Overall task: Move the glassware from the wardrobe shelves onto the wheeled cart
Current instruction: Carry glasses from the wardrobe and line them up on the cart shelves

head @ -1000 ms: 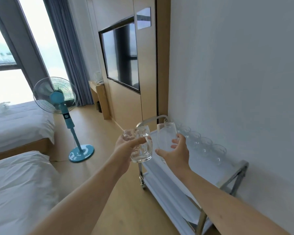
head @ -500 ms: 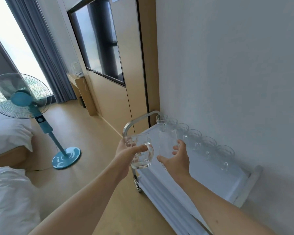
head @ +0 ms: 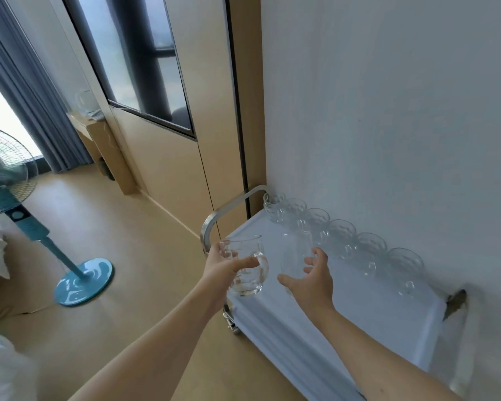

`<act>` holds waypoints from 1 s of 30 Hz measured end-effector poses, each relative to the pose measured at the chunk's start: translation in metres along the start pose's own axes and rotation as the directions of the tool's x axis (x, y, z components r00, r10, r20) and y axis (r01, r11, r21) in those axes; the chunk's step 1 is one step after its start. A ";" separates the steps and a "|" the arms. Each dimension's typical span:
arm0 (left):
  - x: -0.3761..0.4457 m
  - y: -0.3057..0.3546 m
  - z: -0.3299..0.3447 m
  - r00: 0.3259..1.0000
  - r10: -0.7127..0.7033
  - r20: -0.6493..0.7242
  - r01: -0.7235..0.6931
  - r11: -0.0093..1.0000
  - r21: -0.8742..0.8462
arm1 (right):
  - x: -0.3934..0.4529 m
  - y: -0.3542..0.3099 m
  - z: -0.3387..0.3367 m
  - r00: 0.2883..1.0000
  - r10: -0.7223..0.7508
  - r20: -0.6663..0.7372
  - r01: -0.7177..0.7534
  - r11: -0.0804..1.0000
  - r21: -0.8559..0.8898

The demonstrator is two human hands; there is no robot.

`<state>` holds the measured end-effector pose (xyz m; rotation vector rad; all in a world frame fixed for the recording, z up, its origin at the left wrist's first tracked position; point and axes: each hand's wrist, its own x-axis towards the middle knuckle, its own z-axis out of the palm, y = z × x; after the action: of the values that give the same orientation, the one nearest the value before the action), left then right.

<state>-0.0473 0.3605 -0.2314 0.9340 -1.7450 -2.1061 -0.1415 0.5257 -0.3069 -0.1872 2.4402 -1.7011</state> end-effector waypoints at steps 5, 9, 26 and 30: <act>0.052 -0.004 -0.031 0.997 -0.054 0.051 0.051 0.997 0.061 | 0.006 -0.003 0.045 0.995 0.068 -0.072 -0.068 0.998 0.003; 0.094 0.002 -0.060 0.988 -0.078 0.133 0.065 0.993 0.098 | 0.010 -0.013 0.083 0.986 0.102 -0.131 -0.104 0.995 -0.007; 0.202 -0.007 -0.093 0.952 -0.173 0.252 0.113 0.965 0.236 | 0.018 -0.022 0.162 0.909 0.246 -0.336 -0.257 0.966 0.011; 0.220 -0.016 -0.075 0.961 -0.179 0.213 0.126 0.963 0.239 | 0.036 -0.012 0.155 0.901 0.260 -0.346 -0.275 0.962 0.006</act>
<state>-0.1655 0.1810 -0.3217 0.9381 -2.1278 -2.2267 -0.1457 0.3725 -0.3507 0.4626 2.5875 -1.6741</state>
